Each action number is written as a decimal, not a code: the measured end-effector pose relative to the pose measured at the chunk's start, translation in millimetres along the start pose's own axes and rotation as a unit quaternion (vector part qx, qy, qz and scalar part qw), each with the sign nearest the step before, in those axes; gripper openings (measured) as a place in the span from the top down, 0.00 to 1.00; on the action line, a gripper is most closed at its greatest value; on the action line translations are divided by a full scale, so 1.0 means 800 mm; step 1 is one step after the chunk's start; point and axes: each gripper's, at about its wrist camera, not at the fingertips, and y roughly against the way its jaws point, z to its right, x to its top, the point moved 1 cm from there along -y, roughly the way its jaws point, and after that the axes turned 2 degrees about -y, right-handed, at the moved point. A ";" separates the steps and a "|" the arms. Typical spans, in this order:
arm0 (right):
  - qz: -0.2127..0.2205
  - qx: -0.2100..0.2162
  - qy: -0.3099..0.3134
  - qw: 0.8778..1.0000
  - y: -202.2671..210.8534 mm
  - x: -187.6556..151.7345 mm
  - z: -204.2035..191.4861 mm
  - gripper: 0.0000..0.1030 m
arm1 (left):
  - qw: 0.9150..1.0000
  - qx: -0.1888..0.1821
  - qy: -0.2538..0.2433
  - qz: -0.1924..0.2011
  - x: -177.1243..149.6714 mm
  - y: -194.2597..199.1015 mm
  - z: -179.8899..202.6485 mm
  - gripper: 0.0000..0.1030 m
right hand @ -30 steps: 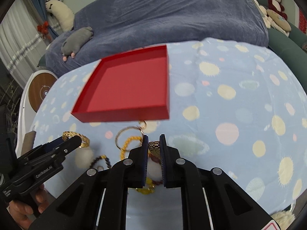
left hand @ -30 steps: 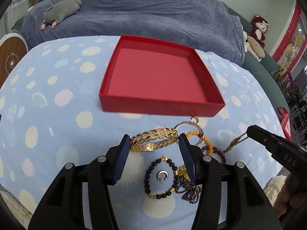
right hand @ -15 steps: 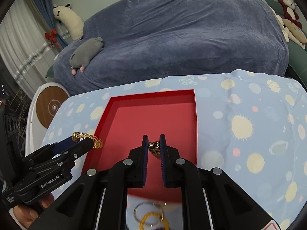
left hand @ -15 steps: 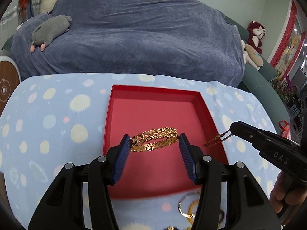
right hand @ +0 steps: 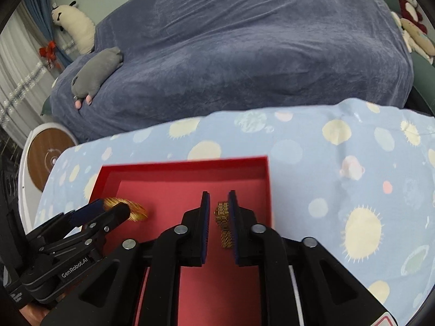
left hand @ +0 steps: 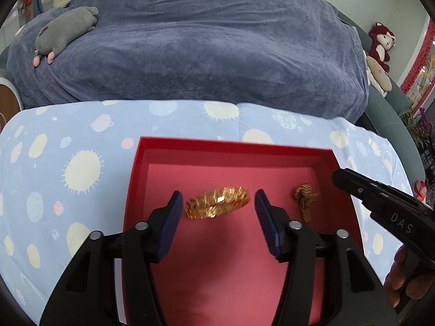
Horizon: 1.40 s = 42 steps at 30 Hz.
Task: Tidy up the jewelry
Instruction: 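Carry both pieces into the red box and open both tools to release, then lower the left tool onto the black bead bracelet and close on it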
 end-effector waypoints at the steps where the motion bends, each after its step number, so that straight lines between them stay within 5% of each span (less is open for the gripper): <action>1: 0.006 -0.002 -0.002 1.000 0.003 0.002 0.001 0.78 | 1.000 0.002 0.003 0.007 0.002 0.002 -0.001 0.36; 4: 0.021 0.003 -0.010 1.000 0.019 0.000 0.006 0.69 | 1.000 0.008 0.003 0.026 0.004 0.014 -0.001 0.26; 9: 0.030 0.003 -0.002 1.000 0.057 -0.029 0.006 0.68 | 0.999 0.008 -0.002 0.034 -0.011 0.042 0.000 0.26; 22: 0.027 -0.013 0.001 1.000 0.163 -0.148 0.010 0.67 | 0.999 0.006 0.000 0.032 -0.123 0.147 0.002 0.26; 42: -0.044 -0.033 -0.036 0.998 0.195 -0.317 0.032 0.67 | 0.999 0.018 -0.010 -0.050 -0.307 0.174 0.006 0.34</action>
